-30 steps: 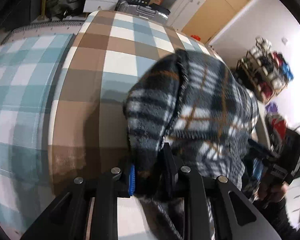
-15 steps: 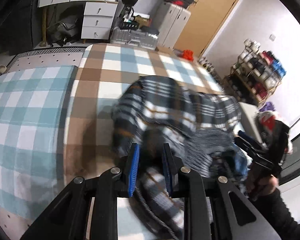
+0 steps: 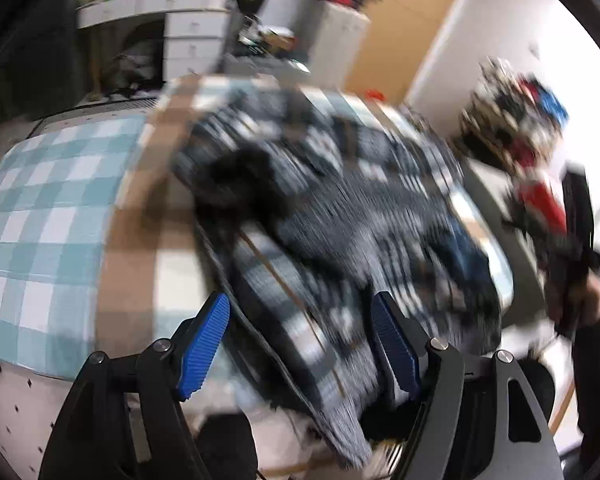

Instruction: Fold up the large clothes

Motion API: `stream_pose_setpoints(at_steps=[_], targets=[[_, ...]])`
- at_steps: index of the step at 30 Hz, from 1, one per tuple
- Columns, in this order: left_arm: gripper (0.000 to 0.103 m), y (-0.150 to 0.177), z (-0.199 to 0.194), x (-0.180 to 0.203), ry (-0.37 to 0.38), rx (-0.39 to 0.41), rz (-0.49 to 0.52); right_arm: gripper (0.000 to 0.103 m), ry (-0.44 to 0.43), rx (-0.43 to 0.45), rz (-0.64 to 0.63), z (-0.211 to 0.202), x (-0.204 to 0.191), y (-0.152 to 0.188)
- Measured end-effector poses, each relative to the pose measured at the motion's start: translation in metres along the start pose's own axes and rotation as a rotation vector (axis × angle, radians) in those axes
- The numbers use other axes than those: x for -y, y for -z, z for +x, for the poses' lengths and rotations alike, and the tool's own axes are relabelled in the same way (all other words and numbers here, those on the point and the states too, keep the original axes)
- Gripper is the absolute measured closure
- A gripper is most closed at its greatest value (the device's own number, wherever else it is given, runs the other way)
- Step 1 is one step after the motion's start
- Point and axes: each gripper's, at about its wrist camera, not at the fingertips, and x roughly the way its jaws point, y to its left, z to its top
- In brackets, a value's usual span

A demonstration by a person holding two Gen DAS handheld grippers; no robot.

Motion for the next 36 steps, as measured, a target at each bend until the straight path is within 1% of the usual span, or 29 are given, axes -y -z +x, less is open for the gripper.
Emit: stream_pose_setpoints(at_steps=[1,2,3,4,6,7,8,9,10,11,12,13,14,15,17,19,20,21,22,24,25,26,28,30,31,32,33,34,36], targets=[[0.033,-0.015,-0.005,-0.012,-0.004,0.042,-0.051,0.000,-0.016,-0.014,-0.002,0.004,0.005,-0.010],[0.033,-0.024,-0.009,-0.019,0.006,0.065,-0.074,0.000,-0.022,-0.014,0.005,0.006,0.007,-0.017],[0.031,-0.044,-0.007,-0.028,0.027,0.072,-0.085,0.000,-0.037,-0.009,0.031,0.009,0.018,-0.029],[0.031,-0.056,-0.005,-0.032,0.034,0.067,-0.076,0.000,-0.055,-0.006,0.057,0.010,0.027,-0.036],[0.031,-0.090,0.002,-0.038,-0.029,0.115,-0.027,0.000,-0.093,-0.001,0.155,0.020,0.049,-0.061],[0.031,-0.098,0.007,-0.038,-0.044,0.126,-0.003,0.000,-0.125,0.000,0.228,0.030,0.065,-0.074],[0.031,-0.114,0.019,-0.042,-0.038,0.109,0.019,0.000,-0.147,-0.009,0.283,0.039,0.078,-0.083],[0.031,-0.124,0.034,-0.046,-0.029,0.077,0.018,0.000,-0.163,-0.047,0.355,0.058,0.096,-0.094],[0.031,-0.130,0.047,-0.050,-0.022,0.041,0.009,0.000,-0.165,-0.076,0.389,0.070,0.105,-0.100],[0.031,-0.135,0.064,-0.054,-0.005,-0.008,-0.006,0.000,-0.159,-0.103,0.417,0.082,0.114,-0.104],[0.031,-0.142,0.087,-0.062,0.034,-0.071,-0.027,0.000,-0.134,-0.134,0.445,0.098,0.124,-0.109],[0.031,-0.138,0.097,-0.068,0.067,-0.107,-0.044,0.000,-0.123,-0.156,0.445,0.107,0.129,-0.113],[0.031,-0.136,0.116,-0.073,0.130,-0.173,-0.071,0.000,-0.127,-0.165,0.433,0.114,0.131,-0.117],[0.031,-0.133,0.129,-0.077,0.168,-0.217,-0.086,0.000,-0.153,-0.178,0.414,0.124,0.131,-0.122],[0.031,-0.126,0.145,-0.077,0.192,-0.258,-0.072,0.000,-0.190,-0.223,0.403,0.137,0.129,-0.125],[0.031,-0.121,0.150,-0.079,0.214,-0.262,-0.066,0.000,-0.257,-0.280,0.376,0.152,0.119,-0.127],[0.031,-0.120,0.154,-0.085,0.251,-0.254,-0.101,0.000,-0.282,-0.316,0.344,0.160,0.111,-0.127],[0.031,-0.118,0.156,-0.091,0.282,-0.255,-0.140,0.000,-0.287,-0.338,0.307,0.166,0.104,-0.127],[0.031,-0.116,0.157,-0.096,0.311,-0.266,-0.181,0.000,-0.287,-0.355,0.278,0.169,0.098,-0.126],[0.031,-0.110,0.166,-0.102,0.367,-0.319,-0.235,0.000,-0.288,-0.401,0.235,0.180,0.085,-0.122],[0.031,-0.108,0.167,-0.100,0.378,-0.328,-0.243,0.000,-0.284,-0.427,0.219,0.186,0.078,-0.121],[0.031,-0.109,0.168,-0.099,0.384,-0.332,-0.243,0.000,-0.263,-0.413,0.195,0.184,0.073,-0.121],[0.031,-0.105,0.169,-0.091,0.397,-0.342,-0.233,0.000,-0.236,-0.426,0.167,0.187,0.065,-0.123],[0.031,-0.105,0.171,-0.083,0.418,-0.361,-0.228,0.002,-0.237,-0.427,0.158,0.190,0.060,-0.123],[0.031,-0.104,0.174,-0.076,0.424,-0.365,-0.219,0.008,-0.231,-0.414,0.139,0.189,0.056,-0.123],[0.031,-0.109,0.176,-0.071,0.424,-0.361,-0.211,0.028,-0.231,-0.407,0.132,0.189,0.054,-0.124],[0.031,-0.109,0.177,-0.067,0.421,-0.342,-0.206,0.045,-0.241,-0.401,0.138,0.188,0.054,-0.124],[0.031,-0.111,0.179,-0.068,0.424,-0.336,-0.210,0.049,-0.246,-0.397,0.150,0.187,0.054,-0.124],[0.031,-0.118,0.181,-0.068,0.419,-0.323,-0.216,0.060,-0.257,-0.379,0.164,0.187,0.055,-0.129]])
